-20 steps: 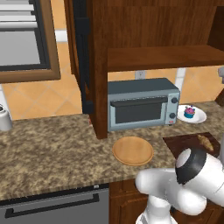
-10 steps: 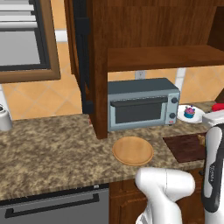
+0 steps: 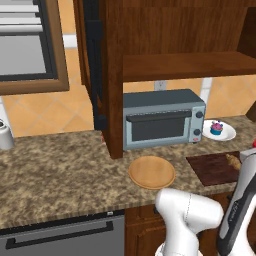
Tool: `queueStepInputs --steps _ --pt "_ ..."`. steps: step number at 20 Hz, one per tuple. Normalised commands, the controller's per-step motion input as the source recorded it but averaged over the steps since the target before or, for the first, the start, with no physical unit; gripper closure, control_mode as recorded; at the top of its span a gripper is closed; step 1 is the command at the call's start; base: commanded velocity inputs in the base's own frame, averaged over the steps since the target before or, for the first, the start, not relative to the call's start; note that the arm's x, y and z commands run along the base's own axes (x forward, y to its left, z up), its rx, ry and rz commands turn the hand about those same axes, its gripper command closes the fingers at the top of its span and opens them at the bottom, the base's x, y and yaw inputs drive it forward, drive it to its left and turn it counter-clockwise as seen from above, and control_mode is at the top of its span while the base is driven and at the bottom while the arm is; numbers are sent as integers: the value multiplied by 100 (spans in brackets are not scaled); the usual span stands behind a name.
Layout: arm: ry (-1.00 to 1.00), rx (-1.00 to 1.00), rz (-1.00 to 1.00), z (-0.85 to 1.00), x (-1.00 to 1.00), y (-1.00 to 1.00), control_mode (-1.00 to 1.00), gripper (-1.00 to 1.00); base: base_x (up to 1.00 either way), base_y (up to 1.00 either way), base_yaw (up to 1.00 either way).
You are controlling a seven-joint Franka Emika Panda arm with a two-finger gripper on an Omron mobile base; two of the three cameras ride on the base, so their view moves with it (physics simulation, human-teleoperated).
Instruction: From the different types of pastries on the counter, select a croissant and place it on the cutting board. Then retrieve a jar of jam from the cabinet and place it alongside the croissant on the cutting board.
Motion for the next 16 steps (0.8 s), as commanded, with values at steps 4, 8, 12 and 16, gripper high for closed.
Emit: queueStepInputs --steps 4,8,12,16 --pt "16 0 -12 -48 -31 40 -100 100 0 0 0" --pt "0 0 -10 -92 -2 11 -100 100 0 0 0" --pt "-16 0 -6 -100 20 11 -100 100 0 0 0" --pt "-31 0 -1 -91 30 25 -100 100 0 0 0"
